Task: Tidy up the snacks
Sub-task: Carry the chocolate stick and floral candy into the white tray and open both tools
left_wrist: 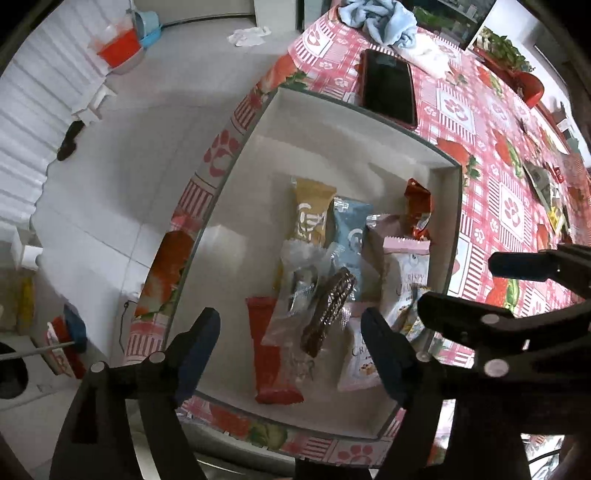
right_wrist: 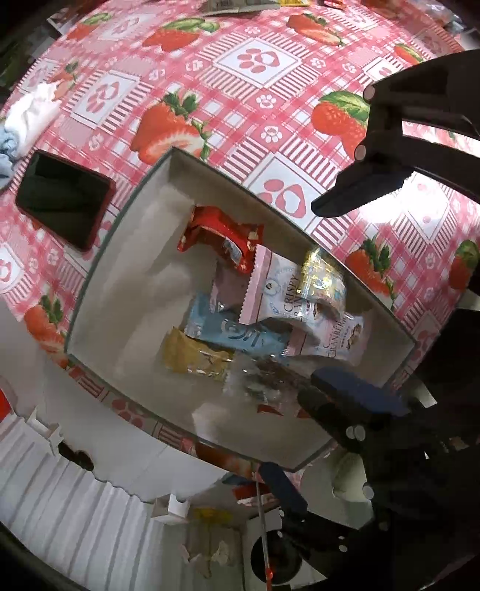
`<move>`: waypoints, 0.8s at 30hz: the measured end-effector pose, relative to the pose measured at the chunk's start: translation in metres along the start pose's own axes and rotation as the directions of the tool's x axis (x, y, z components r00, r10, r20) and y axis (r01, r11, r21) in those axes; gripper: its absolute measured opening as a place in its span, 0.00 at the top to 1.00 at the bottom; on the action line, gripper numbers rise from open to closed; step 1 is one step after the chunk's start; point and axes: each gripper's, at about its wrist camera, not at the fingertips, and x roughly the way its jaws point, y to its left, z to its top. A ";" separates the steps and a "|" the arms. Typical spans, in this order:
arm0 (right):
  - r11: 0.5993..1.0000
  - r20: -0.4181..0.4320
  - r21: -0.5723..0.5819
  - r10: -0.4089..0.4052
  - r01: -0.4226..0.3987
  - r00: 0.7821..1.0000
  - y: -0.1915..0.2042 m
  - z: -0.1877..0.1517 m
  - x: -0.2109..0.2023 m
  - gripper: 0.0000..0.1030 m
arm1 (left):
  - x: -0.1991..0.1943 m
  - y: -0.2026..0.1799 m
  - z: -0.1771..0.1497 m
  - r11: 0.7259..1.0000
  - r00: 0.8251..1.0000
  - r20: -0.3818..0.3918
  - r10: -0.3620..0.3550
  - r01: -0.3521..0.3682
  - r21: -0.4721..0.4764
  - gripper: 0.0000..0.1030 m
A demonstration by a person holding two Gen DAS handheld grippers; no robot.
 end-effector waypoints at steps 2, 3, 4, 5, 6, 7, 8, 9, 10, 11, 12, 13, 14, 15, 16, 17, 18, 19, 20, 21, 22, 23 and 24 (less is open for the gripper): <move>1.000 0.001 0.003 -0.006 0.006 1.000 -0.001 -0.001 -0.002 0.18 | 0.000 -0.002 -0.002 1.000 1.000 0.000 0.012 -0.012 0.008 0.18; 1.000 0.003 0.007 -0.013 0.013 1.000 -0.001 -0.002 -0.003 0.18 | -0.001 -0.002 -0.003 1.000 1.000 0.002 0.013 -0.013 0.009 0.17; 1.000 0.005 0.009 -0.016 0.016 1.000 -0.003 -0.003 -0.004 0.18 | -0.002 -0.002 -0.004 1.000 1.000 0.004 0.014 -0.014 0.009 0.16; 1.000 0.007 0.012 -0.017 0.017 1.000 -0.006 -0.004 -0.005 0.18 | -0.002 -0.003 -0.004 1.000 1.000 0.004 0.017 -0.017 0.009 0.15; 1.000 0.010 0.016 -0.019 0.018 1.000 -0.007 -0.005 -0.006 0.18 | -0.003 -0.003 -0.005 1.000 1.000 0.002 0.018 -0.018 0.010 0.13; 1.000 0.011 0.022 -0.022 0.021 1.000 -0.009 -0.007 -0.007 0.16 | -0.003 -0.003 -0.005 1.000 1.000 0.001 0.023 -0.023 0.011 0.10; 0.999 0.012 0.029 -0.024 0.024 1.000 -0.012 -0.008 -0.008 0.09 | -0.003 -0.004 -0.006 0.999 1.000 0.001 0.031 -0.031 0.013 0.09; 0.999 0.018 0.038 -0.023 0.023 1.000 -0.014 -0.008 -0.009 0.00 | -0.004 -0.005 -0.006 0.999 1.000 0.000 0.030 -0.030 0.016 0.09; 0.999 0.022 0.043 -0.021 0.020 1.000 -0.016 -0.010 -0.010 0.00 | -0.004 -0.005 -0.007 0.999 1.000 -0.004 0.025 -0.025 0.023 0.09; 0.999 0.022 0.046 -0.017 0.016 1.000 -0.017 -0.011 -0.011 0.00 | -0.004 -0.005 -0.007 0.999 0.999 -0.003 0.032 -0.032 0.025 0.09; 0.999 0.020 0.048 -0.013 0.012 1.000 -0.018 -0.012 -0.011 0.00 | -0.005 -0.006 -0.008 0.999 0.999 0.002 0.038 -0.038 0.027 0.09; 0.999 0.019 0.048 -0.016 0.015 1.000 -0.018 -0.013 -0.011 0.00 | -0.006 -0.006 -0.008 0.999 0.999 0.008 0.039 -0.039 0.028 0.09; 0.999 0.021 0.049 -0.023 0.022 1.000 -0.018 -0.013 -0.012 0.00 | -0.007 -0.007 -0.009 0.998 0.999 0.016 0.048 -0.048 0.029 0.09; 0.998 0.024 0.052 -0.030 0.029 0.999 -0.019 -0.014 -0.013 0.00 | -0.009 -0.008 -0.010 0.998 0.998 0.021 0.057 -0.058 0.031 0.09; 0.998 0.024 0.055 -0.032 0.031 0.999 -0.020 -0.015 -0.014 0.00 | -0.009 -0.008 -0.011 0.997 0.998 0.021 0.061 -0.062 0.035 0.09; 0.998 0.024 0.060 -0.032 0.030 0.999 -0.021 -0.016 -0.014 0.00 | -0.009 -0.009 -0.011 0.997 0.998 0.018 0.061 -0.061 0.040 0.09; 0.997 0.024 0.065 -0.031 0.029 0.999 -0.022 -0.016 -0.015 0.00 | -0.009 -0.010 -0.011 0.997 0.998 0.017 0.062 -0.063 0.042 0.09; 0.997 0.024 0.067 -0.030 0.028 0.999 -0.022 -0.017 -0.016 0.00 | -0.010 -0.011 -0.011 0.997 0.998 0.017 0.066 -0.067 0.047 0.09; 0.997 0.025 0.066 -0.029 0.028 0.999 -0.023 -0.017 -0.016 0.00 | -0.010 -0.012 -0.011 0.996 0.997 0.019 0.072 -0.073 0.051 0.09; 0.998 0.025 0.064 -0.029 0.027 0.999 -0.023 -0.018 -0.017 0.00 | -0.011 -0.013 -0.012 0.996 0.997 0.019 0.076 -0.077 0.053 0.09; 0.998 0.028 0.062 -0.029 0.027 0.999 -0.022 -0.018 -0.018 0.00 | -0.011 -0.013 -0.012 0.996 0.997 0.020 0.077 -0.078 0.053 0.09; 0.998 0.030 0.060 -0.030 0.028 0.999 -0.022 -0.019 -0.019 0.00 | -0.012 -0.013 -0.012 0.996 0.997 0.019 0.075 -0.076 0.052 0.09; 0.998 0.031 0.058 -0.031 0.029 0.999 -0.022 -0.019 -0.020 0.00 | -0.012 -0.013 -0.012 0.996 0.997 0.019 0.076 -0.076 0.051 0.09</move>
